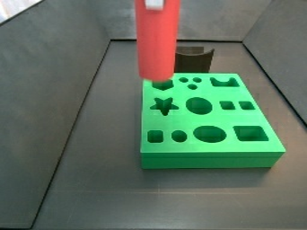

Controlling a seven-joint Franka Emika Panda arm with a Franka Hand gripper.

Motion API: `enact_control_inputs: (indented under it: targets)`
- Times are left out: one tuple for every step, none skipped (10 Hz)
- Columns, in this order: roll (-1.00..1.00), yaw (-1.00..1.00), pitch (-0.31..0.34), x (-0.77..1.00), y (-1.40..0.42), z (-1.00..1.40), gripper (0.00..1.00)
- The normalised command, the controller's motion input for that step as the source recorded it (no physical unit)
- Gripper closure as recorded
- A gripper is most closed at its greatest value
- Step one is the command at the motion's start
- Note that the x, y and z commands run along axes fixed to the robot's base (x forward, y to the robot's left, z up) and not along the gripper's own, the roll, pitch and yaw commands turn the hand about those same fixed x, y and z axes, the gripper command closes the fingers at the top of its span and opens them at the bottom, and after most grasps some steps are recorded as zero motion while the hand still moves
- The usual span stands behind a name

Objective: Pick up the oval object. Move up. Move to above the board. Insert the oval object.
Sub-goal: Insert the oval object.

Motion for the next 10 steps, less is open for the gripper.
enact_control_inputs:
  targets:
    - [0.14, -0.10, 0.149, 0.63, -0.19, -0.24, 1.00]
    - [0.13, -0.14, 0.210, 0.71, -0.08, -0.08, 1.00]
    - [0.12, -0.17, 0.216, 0.68, -0.03, 0.00, 1.00]
    - [0.11, -0.17, 0.227, 0.67, 0.00, 0.00, 1.00]
    - [0.13, -0.14, 0.283, 0.65, 0.00, 0.00, 1.00]
    - [0.13, -0.13, 0.290, 0.64, 0.00, 0.00, 1.00]
    - [0.12, -0.14, 0.263, 0.67, 0.00, 0.00, 1.00]
    - [0.17, -0.07, 0.304, 0.71, -0.02, -0.10, 1.00]
    - [0.17, -0.04, 0.334, 0.71, -0.03, -0.08, 1.00]
    - [0.14, -0.03, 0.271, 0.76, -0.20, -0.14, 1.00]
